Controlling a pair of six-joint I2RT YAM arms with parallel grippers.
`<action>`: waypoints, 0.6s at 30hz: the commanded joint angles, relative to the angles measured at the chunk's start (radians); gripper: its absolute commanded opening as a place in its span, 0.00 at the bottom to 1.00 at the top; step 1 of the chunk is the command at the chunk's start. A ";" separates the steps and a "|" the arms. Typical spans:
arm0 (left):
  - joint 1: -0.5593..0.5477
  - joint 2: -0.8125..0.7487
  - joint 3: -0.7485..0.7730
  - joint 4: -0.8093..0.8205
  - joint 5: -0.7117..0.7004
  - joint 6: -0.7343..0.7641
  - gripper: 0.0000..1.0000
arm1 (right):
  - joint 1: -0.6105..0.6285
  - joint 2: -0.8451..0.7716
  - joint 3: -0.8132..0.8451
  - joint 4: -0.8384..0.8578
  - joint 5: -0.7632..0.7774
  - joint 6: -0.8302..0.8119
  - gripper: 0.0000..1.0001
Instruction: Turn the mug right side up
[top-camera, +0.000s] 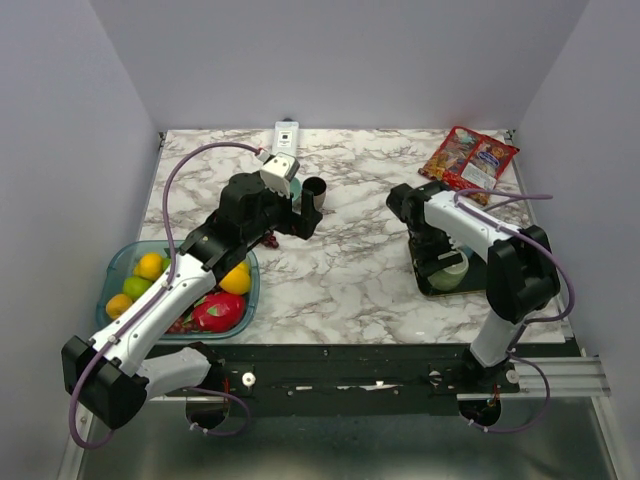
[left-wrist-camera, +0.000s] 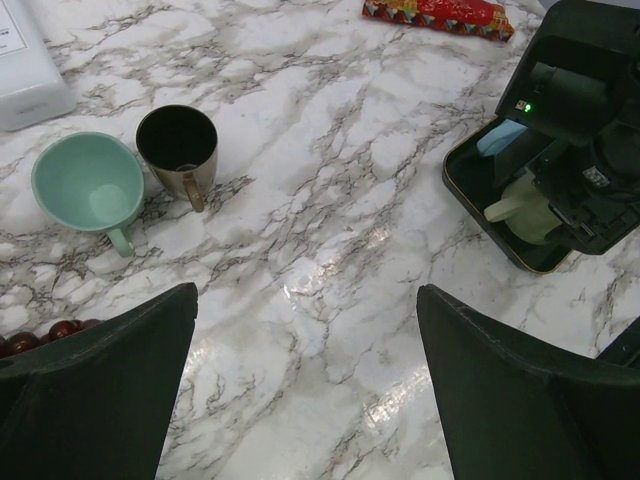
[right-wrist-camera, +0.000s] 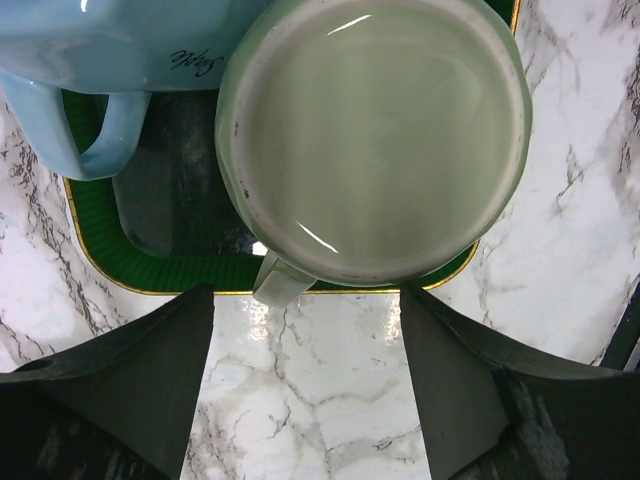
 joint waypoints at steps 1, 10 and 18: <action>0.004 -0.028 -0.021 0.039 -0.032 0.015 0.99 | -0.013 0.000 -0.029 -0.131 0.022 0.272 0.80; 0.002 -0.040 -0.038 0.043 -0.041 0.015 0.99 | -0.041 -0.053 -0.127 -0.105 0.014 0.279 0.75; 0.002 -0.038 -0.045 0.049 -0.046 0.014 0.99 | -0.041 -0.102 -0.190 -0.078 0.016 0.253 0.63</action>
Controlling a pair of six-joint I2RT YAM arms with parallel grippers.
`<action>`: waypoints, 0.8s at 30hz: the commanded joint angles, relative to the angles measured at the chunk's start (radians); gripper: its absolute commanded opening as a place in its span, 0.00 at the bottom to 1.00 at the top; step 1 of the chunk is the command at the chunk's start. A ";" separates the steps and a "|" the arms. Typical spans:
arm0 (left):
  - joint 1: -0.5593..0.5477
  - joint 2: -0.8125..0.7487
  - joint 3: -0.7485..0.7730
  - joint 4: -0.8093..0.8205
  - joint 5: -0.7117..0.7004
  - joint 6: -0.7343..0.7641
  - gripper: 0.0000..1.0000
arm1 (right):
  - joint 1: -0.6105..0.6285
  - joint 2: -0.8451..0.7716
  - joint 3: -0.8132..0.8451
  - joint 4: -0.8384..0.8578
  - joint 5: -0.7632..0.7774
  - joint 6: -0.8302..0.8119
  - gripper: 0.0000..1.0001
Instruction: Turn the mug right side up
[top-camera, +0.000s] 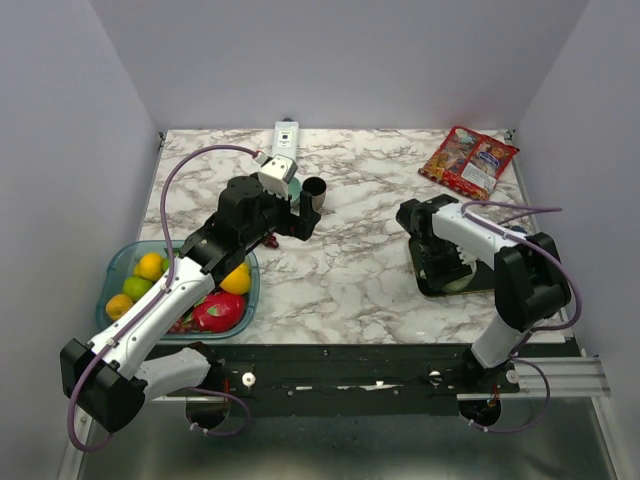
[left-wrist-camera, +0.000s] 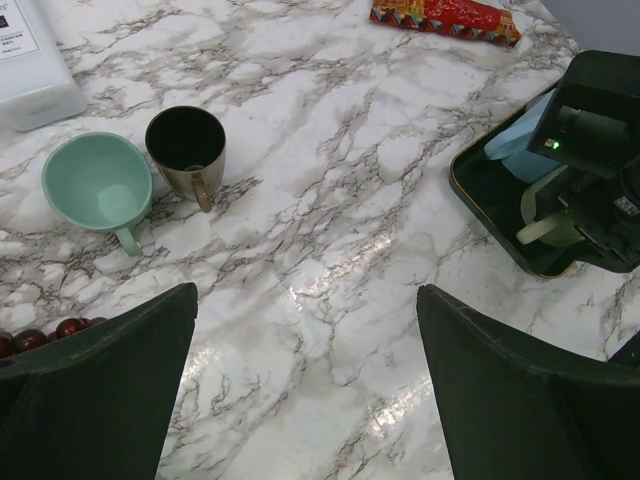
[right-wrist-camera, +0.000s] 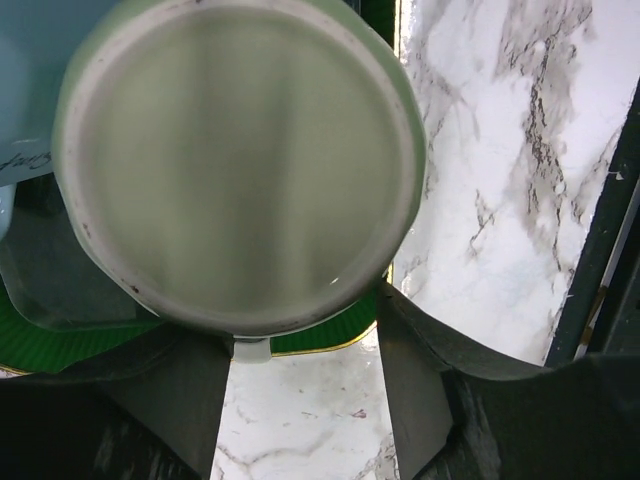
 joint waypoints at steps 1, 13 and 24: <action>0.004 -0.020 -0.016 0.027 -0.028 0.010 0.99 | -0.006 -0.041 -0.037 -0.084 0.025 0.245 0.61; 0.002 -0.022 -0.025 0.032 -0.031 0.007 0.99 | -0.004 -0.055 -0.049 -0.061 0.059 0.194 0.34; 0.002 -0.022 -0.029 0.033 -0.031 0.007 0.99 | -0.004 -0.030 -0.031 -0.084 0.083 0.179 0.00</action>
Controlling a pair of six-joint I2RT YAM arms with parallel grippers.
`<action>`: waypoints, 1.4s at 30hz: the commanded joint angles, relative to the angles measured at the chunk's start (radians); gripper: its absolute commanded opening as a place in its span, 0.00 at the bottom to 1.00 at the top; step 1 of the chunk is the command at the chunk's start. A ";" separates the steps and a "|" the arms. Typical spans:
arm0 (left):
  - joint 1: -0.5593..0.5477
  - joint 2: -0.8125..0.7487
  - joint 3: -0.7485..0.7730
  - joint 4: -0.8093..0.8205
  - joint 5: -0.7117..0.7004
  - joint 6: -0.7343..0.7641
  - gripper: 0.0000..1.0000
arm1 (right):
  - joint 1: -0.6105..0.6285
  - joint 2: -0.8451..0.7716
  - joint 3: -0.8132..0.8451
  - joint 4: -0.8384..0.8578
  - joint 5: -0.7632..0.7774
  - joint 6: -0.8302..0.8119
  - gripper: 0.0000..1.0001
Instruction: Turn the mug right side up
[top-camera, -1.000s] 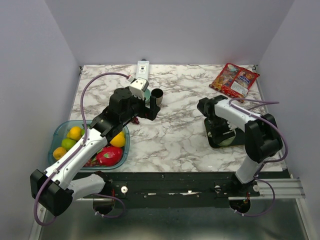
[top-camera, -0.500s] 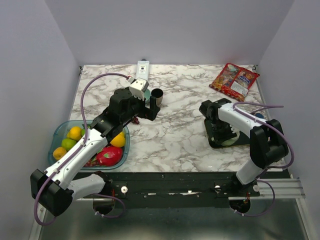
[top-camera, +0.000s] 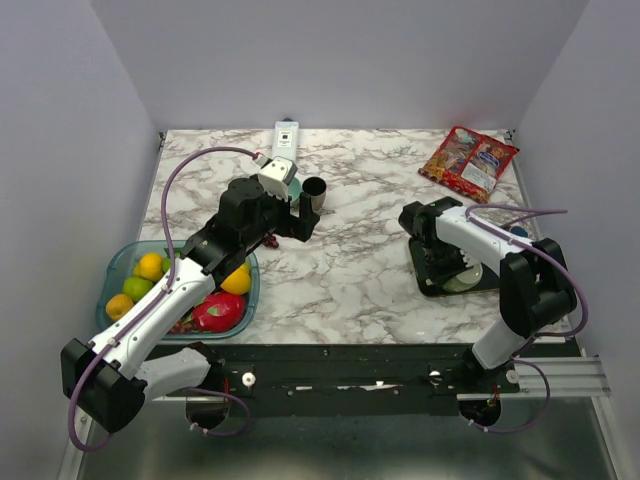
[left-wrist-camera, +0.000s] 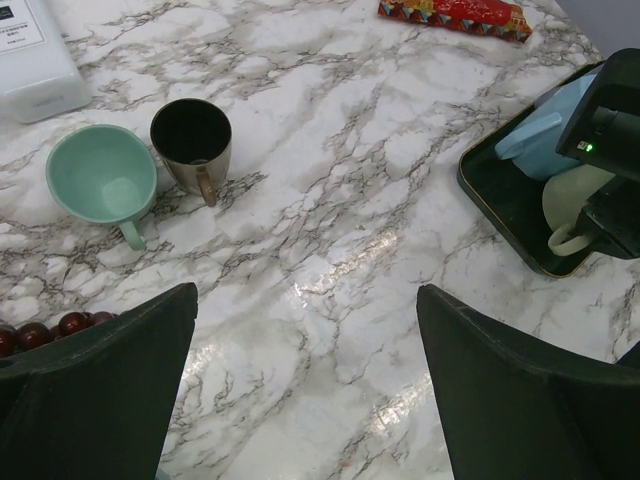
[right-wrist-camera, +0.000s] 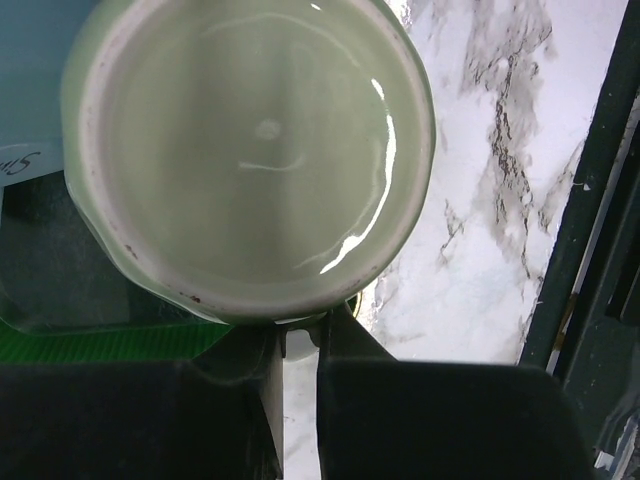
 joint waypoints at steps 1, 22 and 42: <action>0.004 -0.020 -0.011 0.023 -0.017 0.007 0.99 | -0.006 0.015 0.015 -0.070 0.080 0.182 0.00; 0.004 -0.009 0.098 -0.013 0.127 -0.062 0.99 | -0.004 -0.604 0.047 0.170 -0.014 -0.396 0.00; 0.001 0.057 0.064 0.480 0.587 -0.584 0.99 | 0.033 -0.775 -0.063 1.311 -0.568 -1.028 0.00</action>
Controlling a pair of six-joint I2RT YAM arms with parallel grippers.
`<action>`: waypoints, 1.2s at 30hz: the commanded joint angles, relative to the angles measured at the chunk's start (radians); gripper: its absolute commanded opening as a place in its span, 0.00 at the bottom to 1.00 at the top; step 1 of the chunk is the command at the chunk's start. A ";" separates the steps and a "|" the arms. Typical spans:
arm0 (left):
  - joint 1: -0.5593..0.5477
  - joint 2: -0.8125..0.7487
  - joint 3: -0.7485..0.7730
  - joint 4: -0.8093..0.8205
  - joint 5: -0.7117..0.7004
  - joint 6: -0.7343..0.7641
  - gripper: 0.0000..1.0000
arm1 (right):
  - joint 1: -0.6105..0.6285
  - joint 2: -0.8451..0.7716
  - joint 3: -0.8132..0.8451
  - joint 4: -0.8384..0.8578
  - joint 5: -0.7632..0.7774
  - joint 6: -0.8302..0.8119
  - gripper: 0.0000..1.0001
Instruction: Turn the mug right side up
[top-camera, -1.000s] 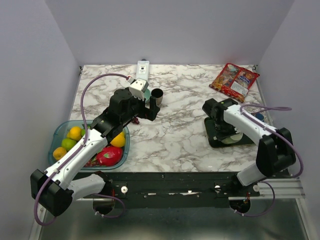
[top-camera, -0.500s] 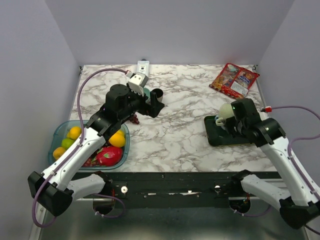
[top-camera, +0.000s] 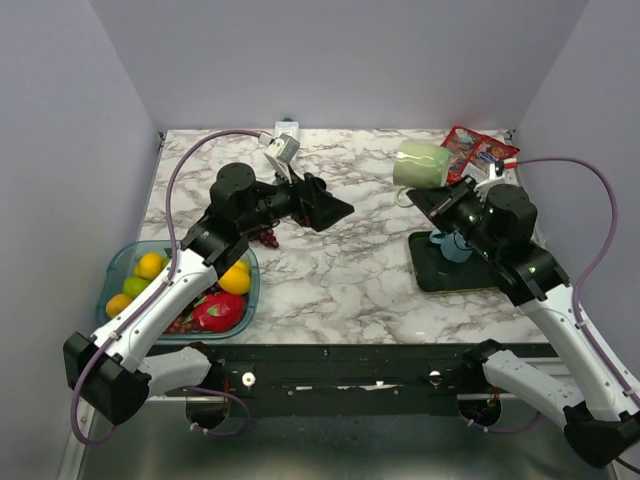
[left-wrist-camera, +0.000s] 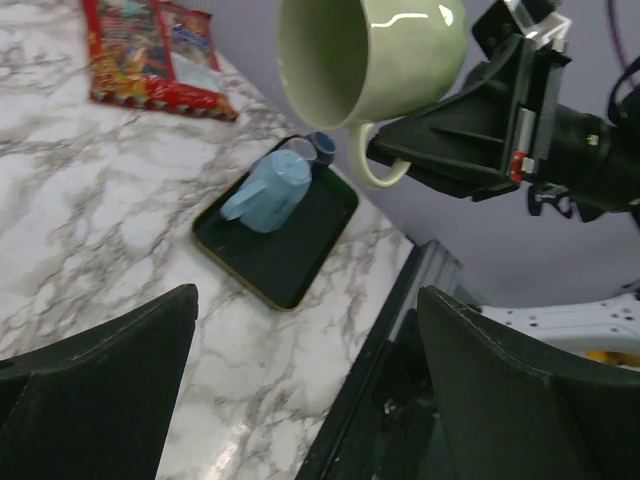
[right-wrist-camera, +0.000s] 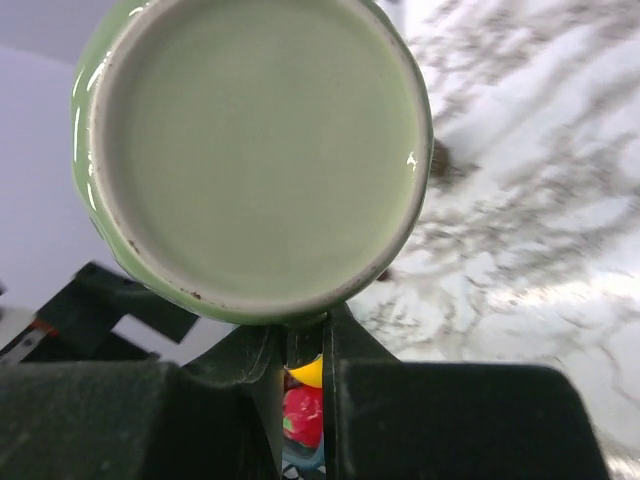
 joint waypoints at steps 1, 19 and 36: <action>-0.001 0.015 -0.049 0.337 0.177 -0.267 0.99 | 0.016 -0.001 0.010 0.433 -0.183 -0.085 0.01; -0.068 0.163 0.112 0.480 0.133 -0.428 0.90 | 0.096 0.044 0.013 0.645 -0.327 -0.083 0.01; -0.076 0.199 0.133 0.500 0.154 -0.439 0.47 | 0.102 0.065 0.015 0.618 -0.334 -0.086 0.01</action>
